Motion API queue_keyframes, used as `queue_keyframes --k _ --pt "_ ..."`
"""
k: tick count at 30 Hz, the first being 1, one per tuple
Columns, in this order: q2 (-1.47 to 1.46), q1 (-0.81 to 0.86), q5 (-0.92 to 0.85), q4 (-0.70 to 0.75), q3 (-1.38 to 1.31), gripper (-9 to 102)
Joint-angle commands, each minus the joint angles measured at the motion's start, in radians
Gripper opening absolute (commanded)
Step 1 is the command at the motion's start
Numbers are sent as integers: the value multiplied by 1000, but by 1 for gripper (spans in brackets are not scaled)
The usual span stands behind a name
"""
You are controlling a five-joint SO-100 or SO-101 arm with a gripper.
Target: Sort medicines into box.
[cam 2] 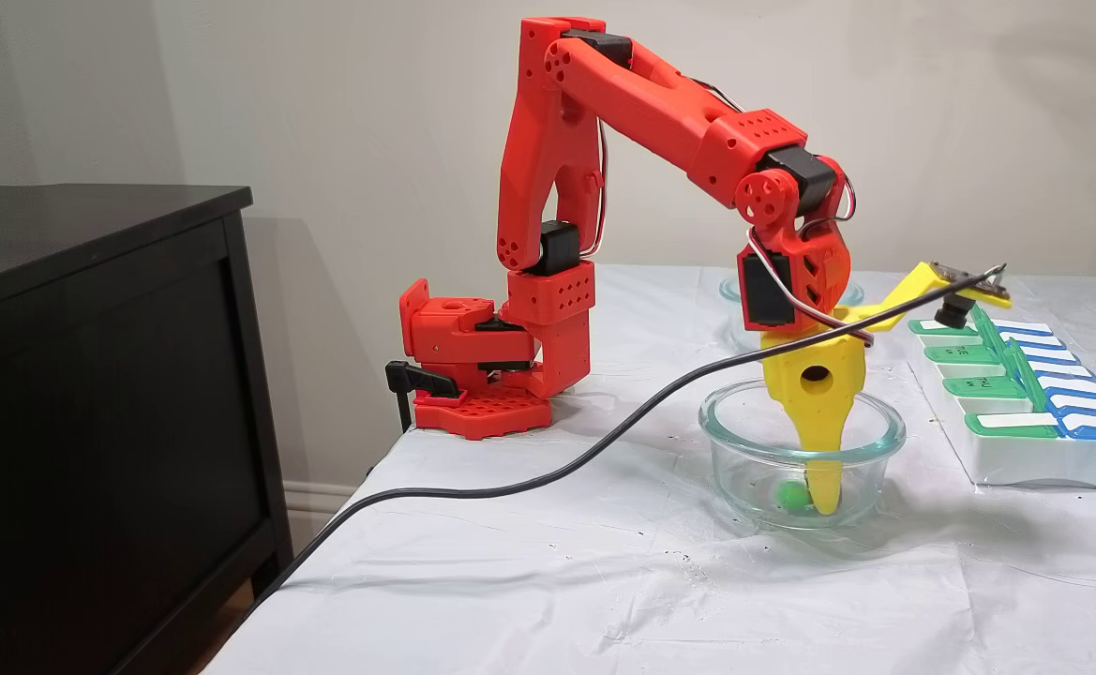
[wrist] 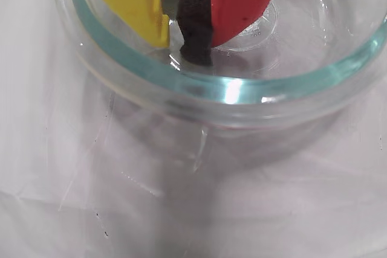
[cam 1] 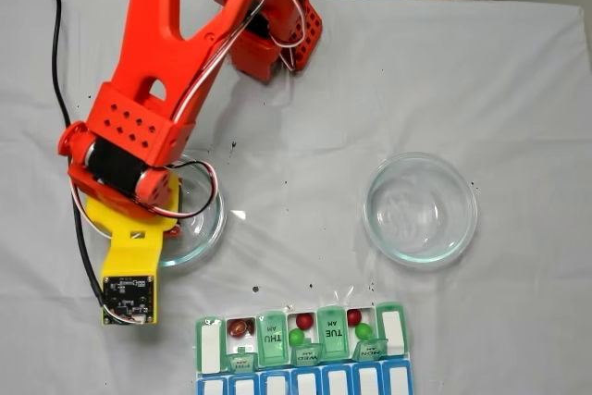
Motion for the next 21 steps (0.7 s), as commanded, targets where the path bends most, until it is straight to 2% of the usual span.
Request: queue_keyframes --k 1,4,6,11,14,21 --pt "54 -8 8 -9 -6 4" --pt "54 -8 8 -2 -9 7" --pt "55 -8 32 21 -17 17" --pt "103 -26 169 150 -46 29" --pt "146 -44 250 232 -49 28" --pt "144 -71 360 324 -52 25"
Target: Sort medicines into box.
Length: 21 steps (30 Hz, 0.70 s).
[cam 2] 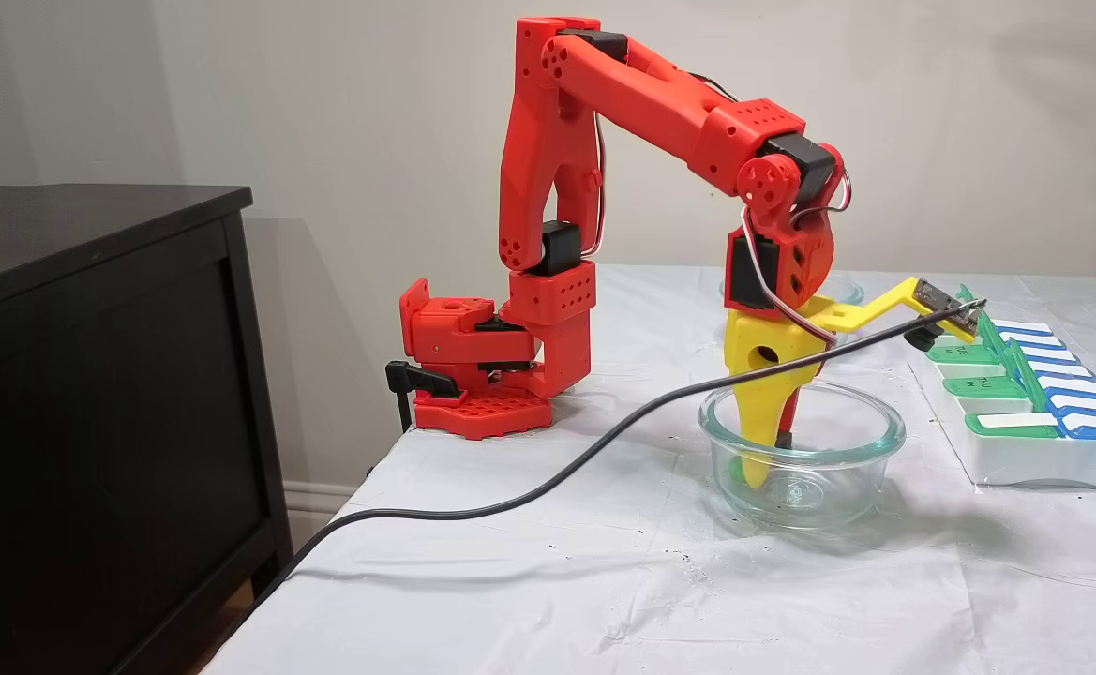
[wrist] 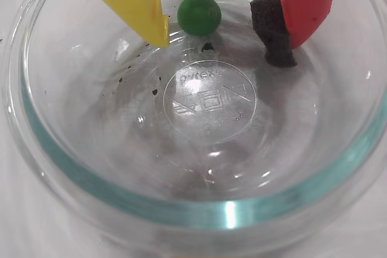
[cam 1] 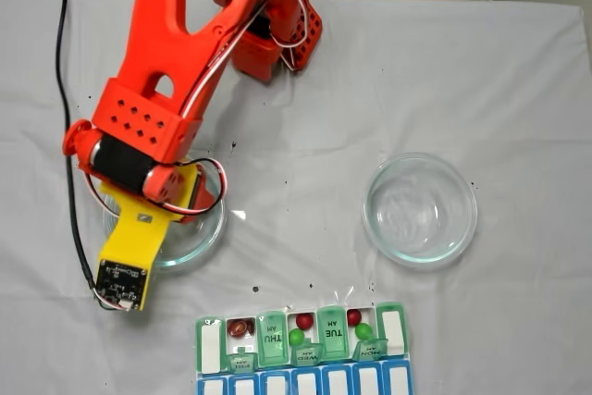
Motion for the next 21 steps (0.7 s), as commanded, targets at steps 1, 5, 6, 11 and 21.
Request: queue_keyframes --k 1,5,6,11,21 --pt "92 -17 52 51 -54 24" --pt "67 -17 54 83 -78 23" --pt "55 -17 54 101 -89 23" --pt "-52 -25 95 201 -186 20" --pt "-144 -49 163 273 -230 17"
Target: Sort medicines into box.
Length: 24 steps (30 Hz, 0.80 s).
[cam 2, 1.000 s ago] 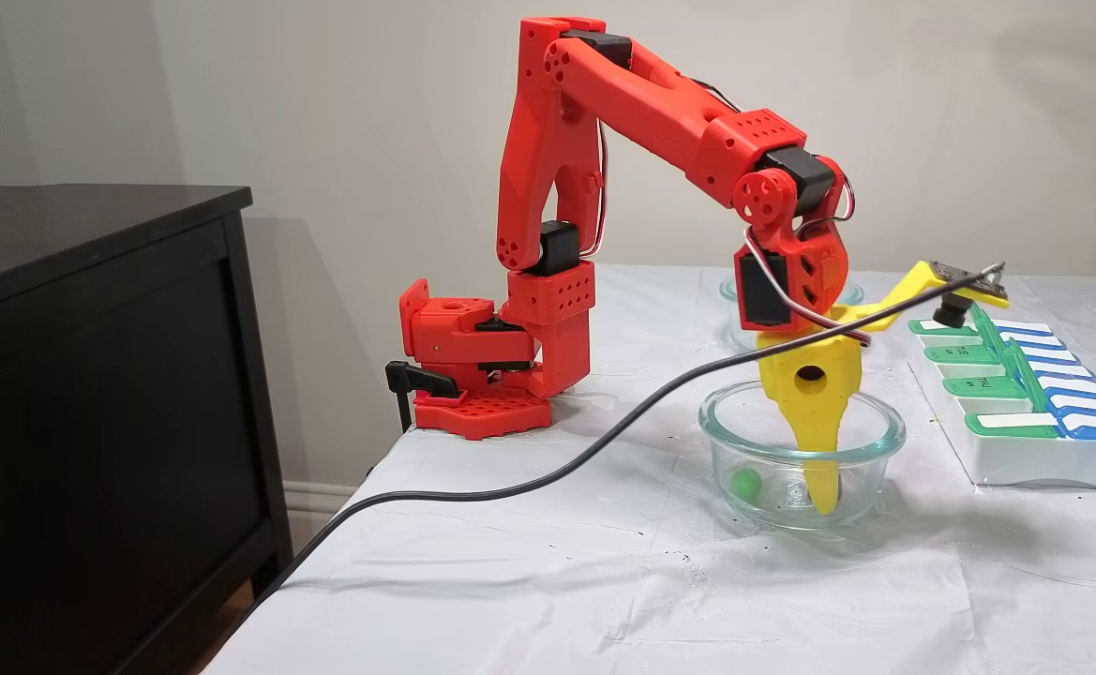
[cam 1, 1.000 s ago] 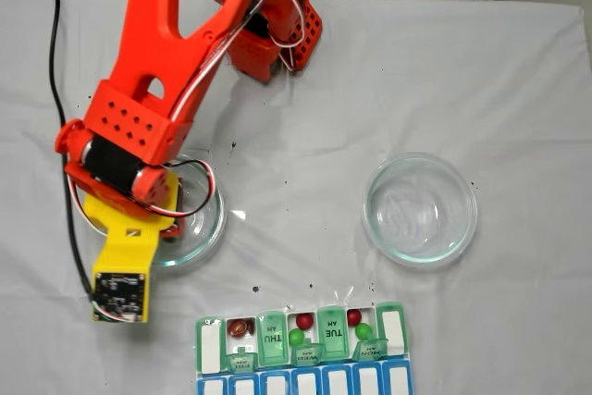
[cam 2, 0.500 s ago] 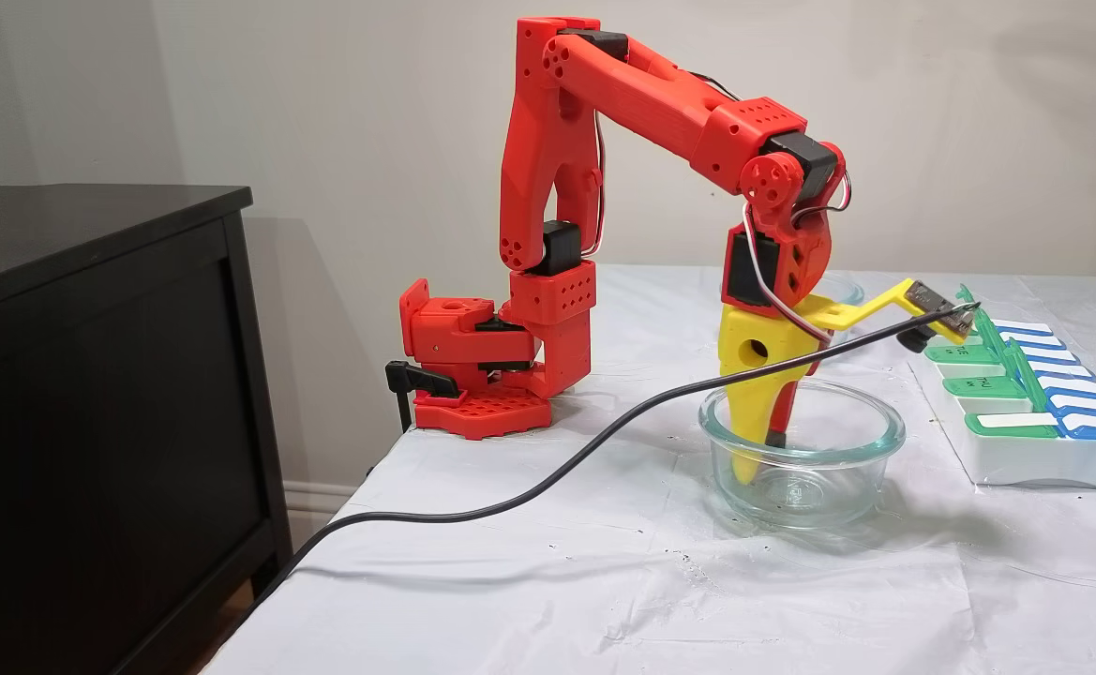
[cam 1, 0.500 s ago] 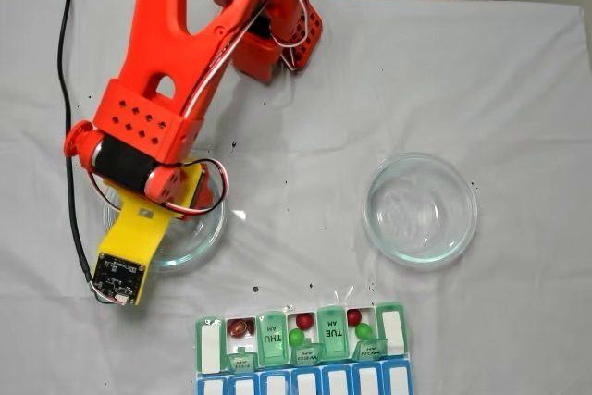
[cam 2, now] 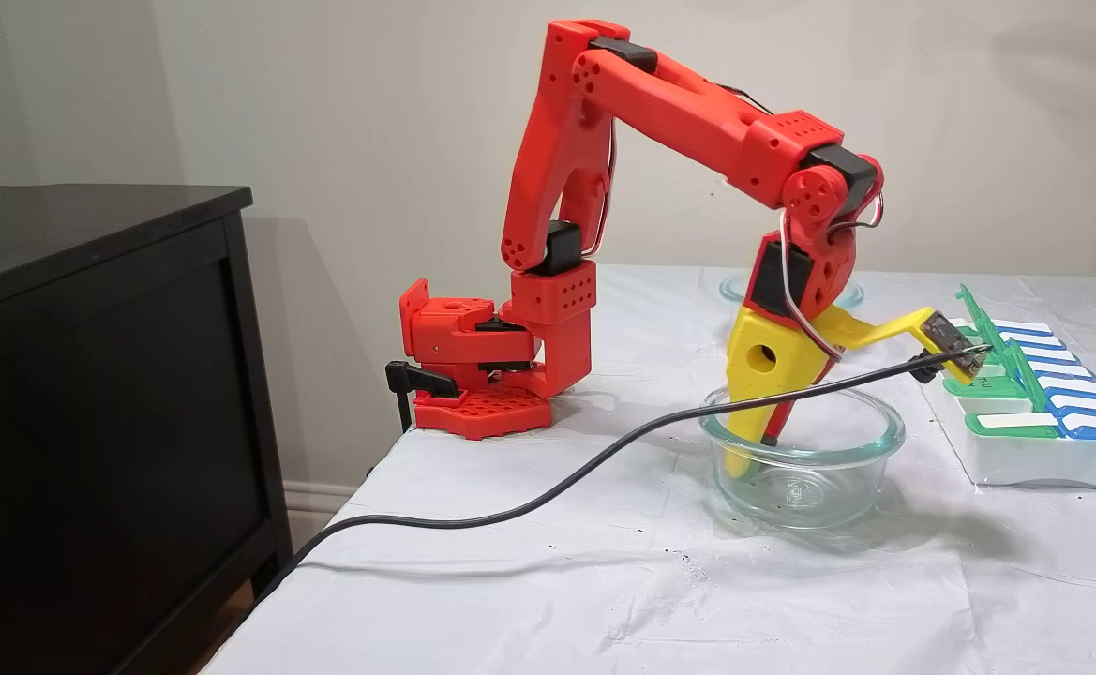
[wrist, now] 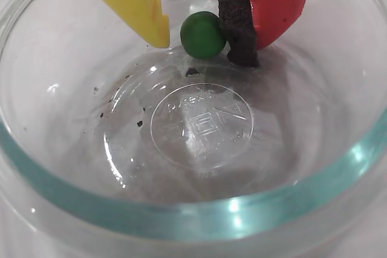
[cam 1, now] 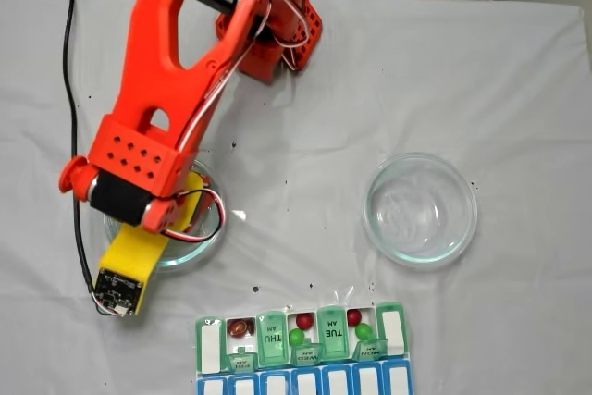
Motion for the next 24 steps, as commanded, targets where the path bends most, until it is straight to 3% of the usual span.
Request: queue_keyframes --k 1,8,15,24 --pt "23 -17 9 8 -40 17" --pt "57 -25 58 -5 -14 2" --pt "144 -28 80 -52 37 0" --pt "497 -5 144 -261 89 0"
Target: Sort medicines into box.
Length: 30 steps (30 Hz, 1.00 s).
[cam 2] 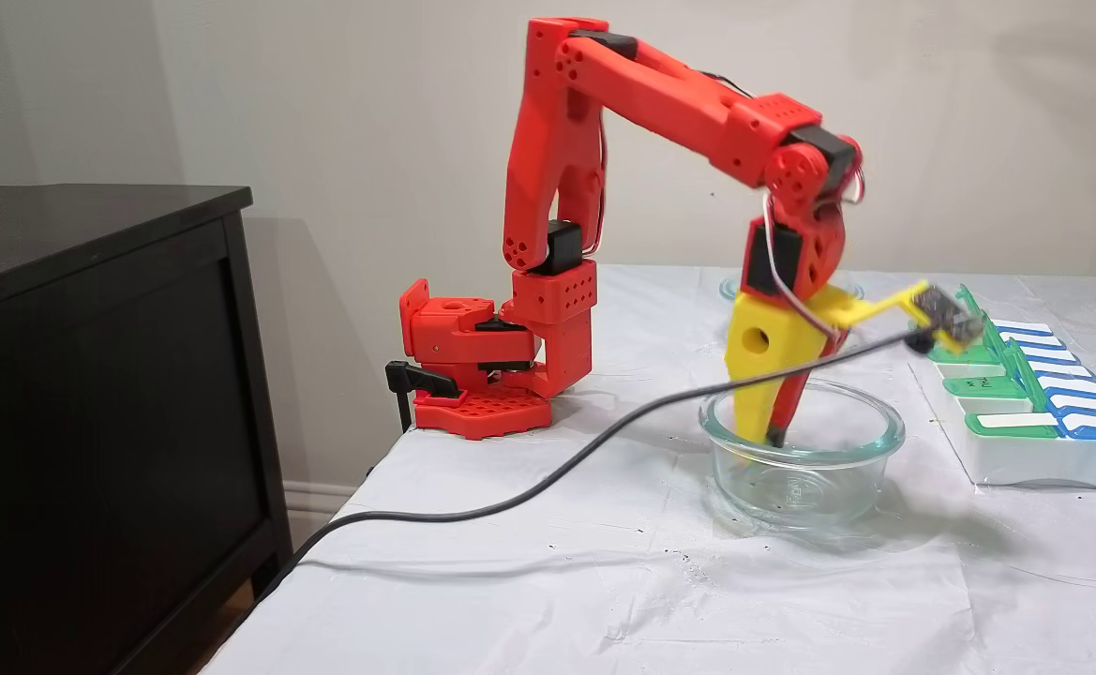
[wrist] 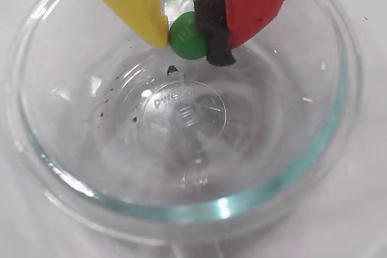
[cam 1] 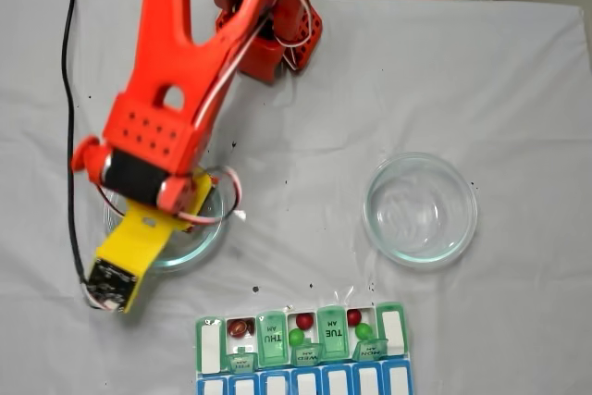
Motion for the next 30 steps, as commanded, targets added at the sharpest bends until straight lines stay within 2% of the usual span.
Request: queue_keyframes --k 1,4,8,13,17,20,30 --pt "270 5 80 -78 -54 0" --pt "314 -28 201 -110 -92 0" --pt "314 -123 480 -206 -106 0" --pt "225 -245 844 -387 -58 0" --pt "175 -293 1019 -514 -8 0" --pt "141 -318 1091 -588 23 0" --pt "28 -345 1108 -661 8 0"
